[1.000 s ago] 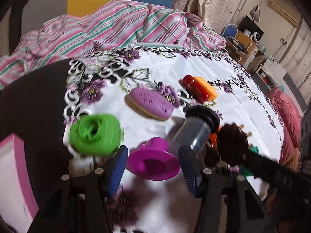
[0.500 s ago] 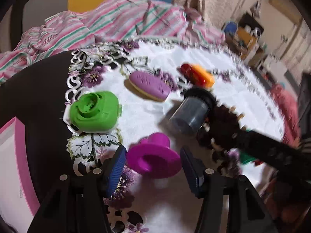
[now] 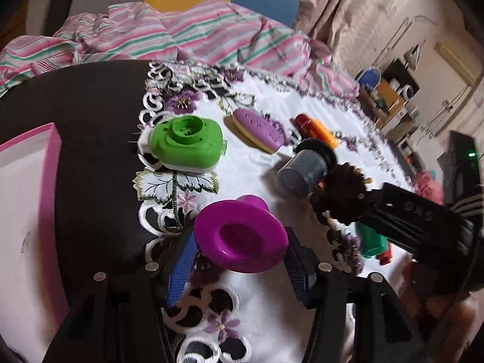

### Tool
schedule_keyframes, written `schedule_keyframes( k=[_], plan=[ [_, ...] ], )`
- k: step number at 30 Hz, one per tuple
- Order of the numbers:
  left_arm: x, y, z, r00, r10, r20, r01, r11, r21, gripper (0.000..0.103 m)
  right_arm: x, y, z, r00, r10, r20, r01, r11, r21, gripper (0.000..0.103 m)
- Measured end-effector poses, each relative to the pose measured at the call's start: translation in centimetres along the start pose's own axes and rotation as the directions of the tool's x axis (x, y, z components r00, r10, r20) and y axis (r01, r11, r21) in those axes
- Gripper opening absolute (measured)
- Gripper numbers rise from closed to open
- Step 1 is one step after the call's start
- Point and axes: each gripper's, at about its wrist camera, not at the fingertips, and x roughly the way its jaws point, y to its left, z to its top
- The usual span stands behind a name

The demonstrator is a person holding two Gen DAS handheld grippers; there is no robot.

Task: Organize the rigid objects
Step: 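Grasp the magenta suction cup with the left tool while the right tool holds the brush, then carry the magenta cup into the pink tray and open the left tool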

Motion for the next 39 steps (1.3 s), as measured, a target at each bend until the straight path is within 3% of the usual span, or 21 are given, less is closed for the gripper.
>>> schedule_keyframes(
  k=[8, 16, 23, 28, 39],
  plan=[
    [-4.1, 2.0, -1.1, 0.997, -0.015, 0.075, 0.019, 0.998, -0.058, 0.057, -0.8, 0.9, -0.1, 0.996, 0.078, 0.034, -0.077, 0.996, -0.033, 0.052],
    [-7.6, 6.1, -1.9, 0.99, 0.041, 0.136, -0.023, 0.992, -0.124, 0.057, -1.0, 2.5, -0.7, 0.995, 0.089, 0.038, -0.084, 0.99, -0.11, 0.052],
    [-9.5, 11.8, -3.0, 0.984, 0.108, 0.143, -0.07, 0.966, -0.248, 0.057, -0.4, 3.9, -1.5, 0.991, 0.132, -0.02, -0.133, 0.974, -0.186, 0.052],
    [-10.2, 15.9, -3.1, 0.976, 0.179, 0.123, -0.134, 0.941, -0.31, 0.057, 1.4, 4.3, -2.2, 0.964, 0.222, -0.146, -0.245, 0.955, -0.166, 0.052],
    [-10.2, 22.6, -1.4, 0.955, 0.279, 0.097, -0.219, 0.89, -0.4, 0.057, 1.0, 5.2, -2.5, 0.967, 0.222, -0.126, -0.245, 0.946, -0.211, 0.052]
  ],
)
